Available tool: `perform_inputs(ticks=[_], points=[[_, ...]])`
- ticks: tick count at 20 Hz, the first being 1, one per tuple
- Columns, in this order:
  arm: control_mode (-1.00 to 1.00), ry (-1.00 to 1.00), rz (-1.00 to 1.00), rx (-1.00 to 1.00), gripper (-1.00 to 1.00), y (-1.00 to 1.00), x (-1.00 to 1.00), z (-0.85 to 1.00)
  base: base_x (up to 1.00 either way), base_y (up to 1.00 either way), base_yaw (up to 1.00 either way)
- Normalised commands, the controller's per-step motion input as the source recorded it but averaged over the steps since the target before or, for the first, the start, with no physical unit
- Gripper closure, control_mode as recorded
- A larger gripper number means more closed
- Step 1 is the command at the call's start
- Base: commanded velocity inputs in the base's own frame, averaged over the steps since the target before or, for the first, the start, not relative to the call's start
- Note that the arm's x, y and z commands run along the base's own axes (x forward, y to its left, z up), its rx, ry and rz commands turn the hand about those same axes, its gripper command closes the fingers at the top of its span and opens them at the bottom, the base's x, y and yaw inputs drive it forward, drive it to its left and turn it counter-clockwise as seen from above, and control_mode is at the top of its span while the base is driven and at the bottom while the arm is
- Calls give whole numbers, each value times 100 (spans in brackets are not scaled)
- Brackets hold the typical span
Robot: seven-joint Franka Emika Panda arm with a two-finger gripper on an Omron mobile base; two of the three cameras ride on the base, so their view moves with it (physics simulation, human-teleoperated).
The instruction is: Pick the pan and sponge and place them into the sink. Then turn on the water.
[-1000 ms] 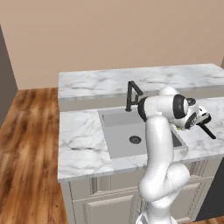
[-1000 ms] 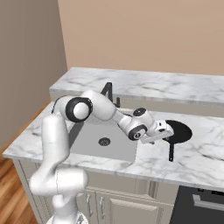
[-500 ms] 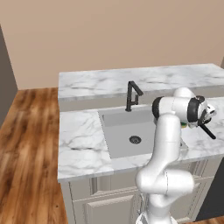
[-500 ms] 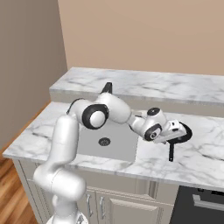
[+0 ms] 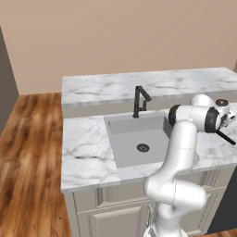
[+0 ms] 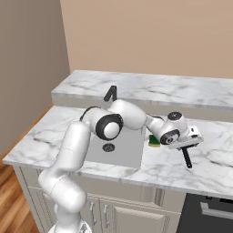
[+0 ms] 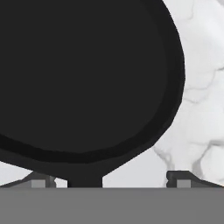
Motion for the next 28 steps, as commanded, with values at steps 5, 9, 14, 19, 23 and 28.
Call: perform_inputs(ticks=[5, 9, 14, 19, 23, 28], points=[[-100, 3, 1, 21, -100, -20, -1, -66, 0, 0, 0], [-100, 12, 4, 22, -100, -5, 0, -94, 0, 0, 0], [-100, 11, 8, 14, -100, 7, -1, -100, 0, 0, 0], [-100, 7, 12, 1, 100, 69, -14, -100, 0, 0, 0], [-100, 1, 16, 0, 100, 92, -31, -100, 0, 0, 0], [-100, 0, 22, -4, 100, 100, -43, -69, 0, 0, 0]])
